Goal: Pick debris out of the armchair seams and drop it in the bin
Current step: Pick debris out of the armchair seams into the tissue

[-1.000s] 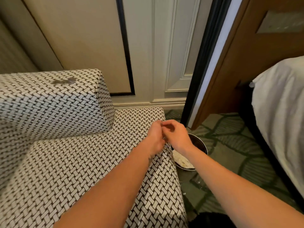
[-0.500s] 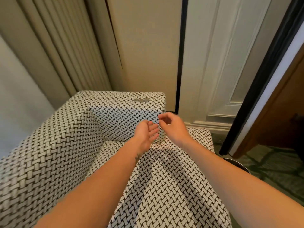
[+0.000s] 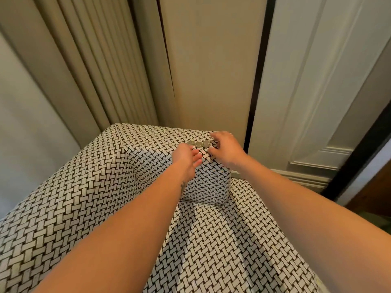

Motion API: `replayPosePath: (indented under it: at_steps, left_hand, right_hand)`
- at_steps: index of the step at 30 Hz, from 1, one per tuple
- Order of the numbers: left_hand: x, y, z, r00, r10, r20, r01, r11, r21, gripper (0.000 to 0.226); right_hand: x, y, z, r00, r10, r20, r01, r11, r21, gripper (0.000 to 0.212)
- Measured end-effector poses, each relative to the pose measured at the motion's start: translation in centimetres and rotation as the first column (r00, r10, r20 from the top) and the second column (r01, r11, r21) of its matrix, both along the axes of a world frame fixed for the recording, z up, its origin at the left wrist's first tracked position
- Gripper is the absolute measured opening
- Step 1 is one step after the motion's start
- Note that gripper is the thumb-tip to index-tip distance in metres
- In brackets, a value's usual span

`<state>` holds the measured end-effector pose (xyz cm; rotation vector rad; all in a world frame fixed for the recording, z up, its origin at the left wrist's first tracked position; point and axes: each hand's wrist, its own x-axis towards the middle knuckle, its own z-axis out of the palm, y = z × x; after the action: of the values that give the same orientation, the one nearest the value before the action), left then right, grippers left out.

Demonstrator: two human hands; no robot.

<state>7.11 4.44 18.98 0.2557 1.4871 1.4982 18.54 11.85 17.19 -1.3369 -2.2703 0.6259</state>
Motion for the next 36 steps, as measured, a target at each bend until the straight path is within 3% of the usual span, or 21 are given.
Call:
replayPosePath:
  at_steps: [4,9,13,20,28,36]
  left_hand:
    - [-0.4,0.7,-0.3,0.999,0.044,0.006,-0.044,0.999,-0.017,0.035]
    - [-0.6,0.5,0.1,0.994,0.079,0.072,-0.079,0.997,0.007,0.037]
    - [-0.6,1.1,0.2,0.989,0.114,0.095,-0.114,0.993,-0.01,0.04]
    - [-1.1,1.7,-0.7,0.982,0.162,0.092,-0.157,0.986,-0.059,0.043]
    - [-1.4,1.4,-0.9,0.986,0.155,0.058,-0.151,0.986,-0.075,0.042]
    - [-1.4,1.6,-1.2,0.986,0.165,0.025,-0.161,0.981,-0.109,0.046]
  right_hand:
    - [-1.3,0.8,-0.6,0.991,0.075,0.107,-0.081,0.995,0.055,0.048]
    - [-2.5,1.2,-0.5,0.991,0.083,0.105,-0.095,0.988,0.121,0.024]
    - [-2.8,1.3,0.2,0.991,0.064,0.118,-0.082,0.984,0.158,0.017]
    - [-2.7,1.5,1.0,0.982,0.077,0.172,-0.095,0.99,0.1,0.022]
    - [-3.9,1.2,1.6,0.995,0.097,0.013,-0.098,0.991,0.095,0.034]
    - [-5.1,0.8,1.9,0.977,0.119,0.179,-0.137,0.986,0.09,0.019]
